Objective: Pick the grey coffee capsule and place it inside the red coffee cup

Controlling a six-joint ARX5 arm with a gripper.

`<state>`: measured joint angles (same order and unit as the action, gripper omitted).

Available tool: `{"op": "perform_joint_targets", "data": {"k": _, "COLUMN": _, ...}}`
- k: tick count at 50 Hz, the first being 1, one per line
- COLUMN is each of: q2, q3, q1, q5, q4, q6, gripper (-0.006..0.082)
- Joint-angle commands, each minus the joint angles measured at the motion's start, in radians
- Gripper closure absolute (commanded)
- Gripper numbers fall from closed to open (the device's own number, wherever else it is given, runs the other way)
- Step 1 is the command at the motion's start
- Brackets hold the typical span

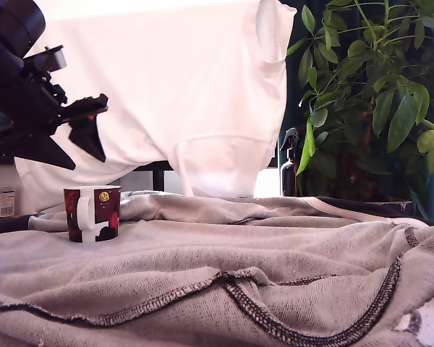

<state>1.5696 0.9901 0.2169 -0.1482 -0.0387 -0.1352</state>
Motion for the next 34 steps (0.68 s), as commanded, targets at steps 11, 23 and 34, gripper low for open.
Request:
{"op": "perform_joint_targets", "data": {"k": 11, "q2": -0.185, "q3": 0.007, "q1": -0.012, "q5": 0.065, "q4": -0.093, "q6": 0.166, "gripper": 0.0763}}
{"op": "perform_joint_targets", "data": {"k": 23, "q2": -0.366, "q3": 0.007, "q1": -0.025, "q5": 0.101, "q4": -0.256, "q6": 0.166, "gripper": 0.0763}}
{"op": "perform_joint_targets", "data": {"k": 34, "q2": -0.440, "q3": 0.007, "q1": -0.025, "q5": 0.110, "q4": -0.313, "q6": 0.170, "gripper": 0.0763}}
